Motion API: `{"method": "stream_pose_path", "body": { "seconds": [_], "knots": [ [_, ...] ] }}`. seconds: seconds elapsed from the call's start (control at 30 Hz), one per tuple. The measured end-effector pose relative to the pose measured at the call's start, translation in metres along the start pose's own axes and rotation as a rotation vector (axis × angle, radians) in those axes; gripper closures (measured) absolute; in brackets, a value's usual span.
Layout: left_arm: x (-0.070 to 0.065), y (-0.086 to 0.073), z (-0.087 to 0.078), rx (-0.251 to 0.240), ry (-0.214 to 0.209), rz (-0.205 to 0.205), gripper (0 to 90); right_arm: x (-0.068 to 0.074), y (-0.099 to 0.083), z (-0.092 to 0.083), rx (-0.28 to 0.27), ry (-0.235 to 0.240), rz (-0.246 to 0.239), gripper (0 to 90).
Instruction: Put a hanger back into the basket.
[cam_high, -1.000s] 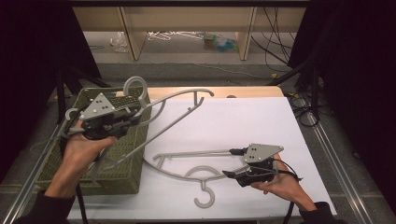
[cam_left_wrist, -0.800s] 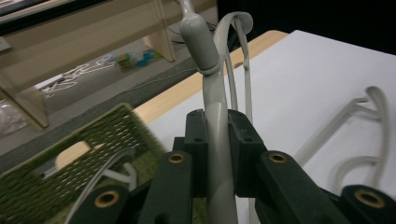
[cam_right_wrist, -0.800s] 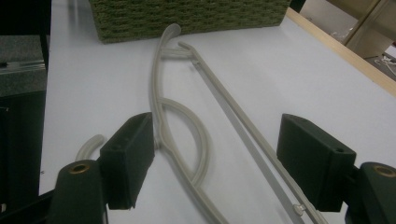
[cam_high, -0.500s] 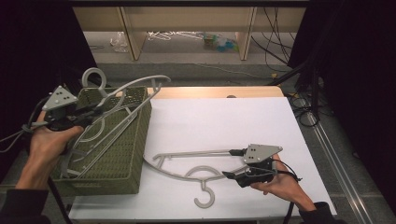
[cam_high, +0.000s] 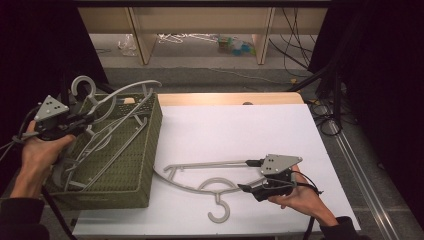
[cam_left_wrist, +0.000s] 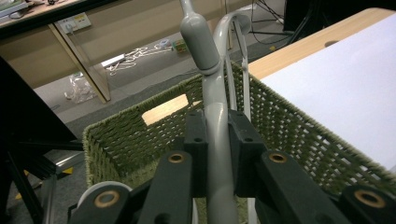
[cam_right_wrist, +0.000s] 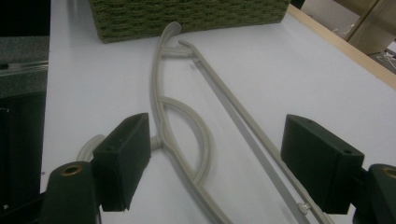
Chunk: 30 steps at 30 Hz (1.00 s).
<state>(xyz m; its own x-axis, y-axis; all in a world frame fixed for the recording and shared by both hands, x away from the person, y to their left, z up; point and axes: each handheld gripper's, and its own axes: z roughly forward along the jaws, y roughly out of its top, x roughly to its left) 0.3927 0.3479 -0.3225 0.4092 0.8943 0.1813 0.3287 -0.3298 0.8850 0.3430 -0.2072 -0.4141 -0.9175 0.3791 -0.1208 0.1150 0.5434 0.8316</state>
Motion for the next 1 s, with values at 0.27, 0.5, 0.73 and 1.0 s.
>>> {"method": "stream_pose_path", "body": {
  "seconds": [0.27,0.5,0.73,1.0],
  "knots": [
    [0.006,-0.012,0.006,0.028,0.012,0.017,79.4,0.0,-0.001,0.001,0.0,0.004,0.003,24.8],
    [0.011,-0.021,0.006,0.045,0.021,0.007,79.4,0.0,-0.001,0.002,0.004,0.005,-0.004,24.8],
    [0.013,-0.03,0.007,0.072,0.01,-0.008,79.3,0.0,-0.002,0.003,0.013,0.008,0.009,24.8],
    [0.006,-0.041,0.023,0.163,-0.01,0.0,79.1,0.0,-0.002,0.003,0.019,0.012,0.006,24.9]
  ]
}}
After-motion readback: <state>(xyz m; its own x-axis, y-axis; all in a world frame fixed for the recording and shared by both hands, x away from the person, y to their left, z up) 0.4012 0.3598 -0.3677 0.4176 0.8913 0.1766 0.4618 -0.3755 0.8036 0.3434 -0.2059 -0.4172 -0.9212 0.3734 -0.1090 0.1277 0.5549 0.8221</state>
